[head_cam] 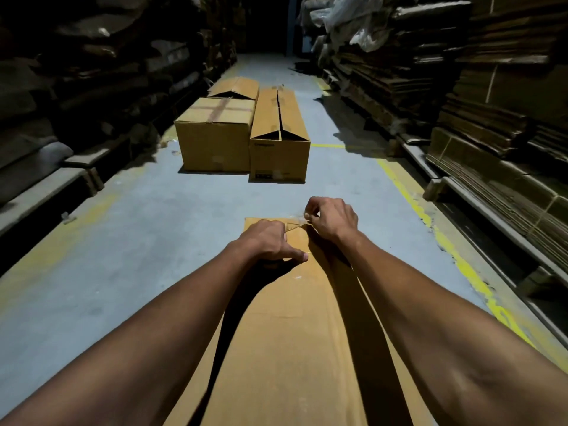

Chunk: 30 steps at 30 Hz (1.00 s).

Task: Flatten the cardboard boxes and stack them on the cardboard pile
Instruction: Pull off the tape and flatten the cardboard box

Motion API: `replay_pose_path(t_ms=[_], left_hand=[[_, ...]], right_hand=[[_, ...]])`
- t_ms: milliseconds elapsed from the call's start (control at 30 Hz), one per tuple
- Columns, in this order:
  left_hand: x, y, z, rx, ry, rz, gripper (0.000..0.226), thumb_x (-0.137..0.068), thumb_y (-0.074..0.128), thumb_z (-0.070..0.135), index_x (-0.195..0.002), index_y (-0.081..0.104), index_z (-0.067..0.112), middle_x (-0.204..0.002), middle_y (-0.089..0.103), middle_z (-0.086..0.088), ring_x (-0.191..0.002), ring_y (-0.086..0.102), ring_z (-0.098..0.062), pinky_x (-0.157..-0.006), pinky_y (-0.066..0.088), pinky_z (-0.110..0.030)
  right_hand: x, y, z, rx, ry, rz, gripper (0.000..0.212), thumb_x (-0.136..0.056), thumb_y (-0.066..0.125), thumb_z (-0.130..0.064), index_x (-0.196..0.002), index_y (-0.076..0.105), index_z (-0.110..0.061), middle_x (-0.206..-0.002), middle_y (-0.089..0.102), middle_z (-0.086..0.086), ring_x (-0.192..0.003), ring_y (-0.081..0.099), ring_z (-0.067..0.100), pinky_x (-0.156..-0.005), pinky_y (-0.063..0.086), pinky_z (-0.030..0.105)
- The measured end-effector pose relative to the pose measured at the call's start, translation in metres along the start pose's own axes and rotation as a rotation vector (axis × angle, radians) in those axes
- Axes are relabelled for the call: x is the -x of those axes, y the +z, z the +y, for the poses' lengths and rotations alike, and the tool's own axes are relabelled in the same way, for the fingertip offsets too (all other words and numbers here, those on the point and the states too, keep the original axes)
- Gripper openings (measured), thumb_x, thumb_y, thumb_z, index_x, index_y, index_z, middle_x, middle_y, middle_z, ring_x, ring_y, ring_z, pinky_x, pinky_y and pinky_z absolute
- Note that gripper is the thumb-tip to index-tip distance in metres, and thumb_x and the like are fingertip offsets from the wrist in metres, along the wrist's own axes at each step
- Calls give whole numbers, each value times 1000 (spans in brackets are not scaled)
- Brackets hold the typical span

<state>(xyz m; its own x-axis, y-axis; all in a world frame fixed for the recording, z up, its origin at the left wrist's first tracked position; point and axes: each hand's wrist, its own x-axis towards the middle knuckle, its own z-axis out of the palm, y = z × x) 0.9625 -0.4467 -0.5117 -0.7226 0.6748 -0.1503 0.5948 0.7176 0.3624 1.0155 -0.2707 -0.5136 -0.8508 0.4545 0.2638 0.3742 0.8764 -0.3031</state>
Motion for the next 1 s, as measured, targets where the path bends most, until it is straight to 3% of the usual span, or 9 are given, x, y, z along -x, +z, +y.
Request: replay_pose_path(t_ms=[233, 500, 700, 800, 933, 1000], left_hand=[[-2, 1, -2, -1, 11, 11, 66, -72, 74, 81, -89, 58, 19, -88, 65, -2, -79, 56, -16, -63, 40, -33], [-8, 2, -4, 9, 6, -11, 67, -72, 75, 79, -92, 59, 17, -87, 64, -3, -77, 54, -16, -62, 37, -33], [-13, 3, -5, 8, -1, -28, 70, -68, 77, 80, -93, 61, 17, -90, 67, -4, -81, 57, -19, -64, 38, -35], [-14, 4, -5, -9, -6, -36, 68, -67, 76, 82, -91, 58, 21, -89, 65, 0, -83, 57, -18, -64, 38, -34], [-16, 5, -4, -21, -21, -39, 69, -65, 76, 83, -92, 61, 21, -88, 66, 0, -84, 58, -18, -66, 41, -35], [-16, 5, -4, -15, -28, -40, 69, -65, 76, 83, -94, 60, 22, -91, 66, 0, -87, 59, -18, -69, 44, -36]], right_hand=[[-17, 13, -6, -129, 72, -85, 8, -103, 58, -39, -103, 65, -34, -113, 71, 0, -99, 63, 25, -83, 56, 41], [-35, 15, -12, -148, 157, -173, 11, -99, 59, -33, -107, 66, -34, -106, 63, -1, -98, 60, 25, -79, 51, 37], [-45, 13, -11, -321, 328, -199, 9, -86, 56, -30, -88, 65, -33, -93, 75, -6, -90, 69, 23, -89, 58, 43], [-49, 8, -9, -458, 376, -236, 10, -85, 62, -31, -90, 70, -30, -92, 77, -5, -86, 72, 22, -85, 61, 43], [-58, -6, -18, -858, 568, -233, 26, -97, 50, -23, -111, 68, -11, -98, 77, 7, -89, 75, 26, -55, 56, 27], [-64, -13, -17, -800, 546, -169, 31, -99, 50, -22, -122, 67, -10, -92, 79, 1, -83, 76, 21, -59, 59, 31]])
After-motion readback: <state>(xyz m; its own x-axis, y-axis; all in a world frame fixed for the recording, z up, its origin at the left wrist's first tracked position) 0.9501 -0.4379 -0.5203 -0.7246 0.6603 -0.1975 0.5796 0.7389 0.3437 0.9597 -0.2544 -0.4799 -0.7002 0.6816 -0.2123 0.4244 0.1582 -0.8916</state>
